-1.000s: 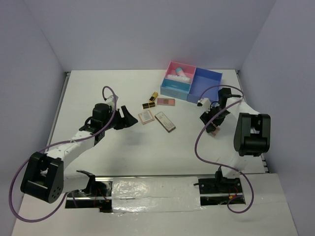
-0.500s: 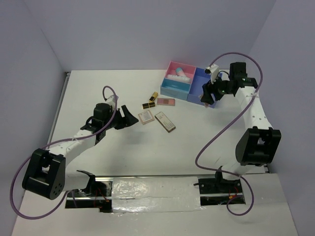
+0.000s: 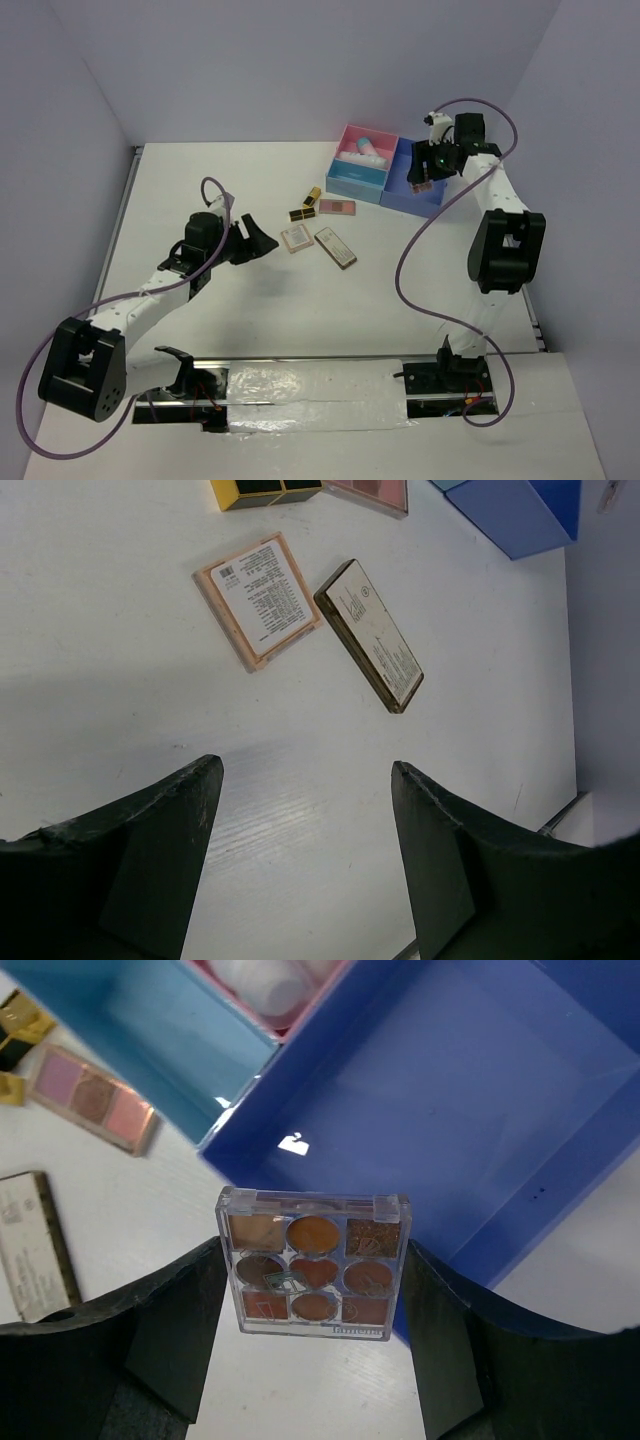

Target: Organize the makeup

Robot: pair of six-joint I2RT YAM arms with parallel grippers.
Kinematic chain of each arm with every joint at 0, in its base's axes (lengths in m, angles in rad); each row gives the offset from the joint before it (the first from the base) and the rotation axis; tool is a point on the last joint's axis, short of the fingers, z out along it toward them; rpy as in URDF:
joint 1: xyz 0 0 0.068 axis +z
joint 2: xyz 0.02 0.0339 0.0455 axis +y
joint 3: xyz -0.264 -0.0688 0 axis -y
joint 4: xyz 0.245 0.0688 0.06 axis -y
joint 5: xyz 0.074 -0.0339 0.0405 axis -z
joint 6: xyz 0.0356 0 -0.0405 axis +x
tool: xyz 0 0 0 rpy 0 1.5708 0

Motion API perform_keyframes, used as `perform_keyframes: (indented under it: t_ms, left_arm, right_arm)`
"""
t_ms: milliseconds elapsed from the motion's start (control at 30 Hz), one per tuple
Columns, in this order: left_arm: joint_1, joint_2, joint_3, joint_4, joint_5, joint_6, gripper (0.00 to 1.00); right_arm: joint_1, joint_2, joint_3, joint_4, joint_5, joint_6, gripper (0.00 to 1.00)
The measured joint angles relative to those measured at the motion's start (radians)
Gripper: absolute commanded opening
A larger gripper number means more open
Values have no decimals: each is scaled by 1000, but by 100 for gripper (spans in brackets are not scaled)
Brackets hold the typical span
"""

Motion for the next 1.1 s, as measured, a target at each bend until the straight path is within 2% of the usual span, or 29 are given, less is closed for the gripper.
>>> perform_keyframes:
  t_ms: [267, 367, 533, 633, 667, 700, 800, 833, 900, 933, 1000, 1067, 1100]
  left_arm:
    - [0, -6, -14, -8, -8, -18, 81]
    - [0, -6, -14, -10, -8, -19, 81]
    - [0, -6, -14, -10, -8, -21, 81]
    - [-1, 5, -14, -8, -8, -22, 80]
    - [-1, 12, -14, -9, -9, -23, 80]
    - [-2, 19, -14, -8, -11, -24, 79]
    - [-13, 53, -6, -13, -18, -25, 69]
    - [-19, 67, -1, -17, -22, -24, 59]
    - [-34, 95, 17, -29, -32, -22, 46]
    - [-42, 112, 31, -35, -35, -18, 35]
    - [-57, 149, 64, -50, -44, -15, 26]
    - [-74, 184, 100, -63, -56, -9, 23]
    - [-83, 203, 122, -78, -65, -4, 20]
  right_arm:
    - [0, 96, 55, 60, 106, 24, 61]
    - [0, 123, 61, 70, 126, 24, 76]
    - [0, 143, 61, 71, 150, 23, 81]
    - [0, 143, 61, 71, 151, 21, 91]
    - [0, 143, 61, 70, 150, 20, 100]
    - [0, 143, 61, 68, 151, 21, 100]
    - [0, 134, 61, 50, 142, 5, 99]
    - [0, 126, 61, 39, 135, -5, 100]
    - [0, 96, 52, 21, 115, -35, 99]
    - [0, 75, 37, 26, 102, -48, 100]
    - [0, -35, -47, 24, 43, -108, 99]
    - [0, -139, -113, 8, -28, -159, 99]
    - [0, -181, -133, -2, -68, -184, 93]
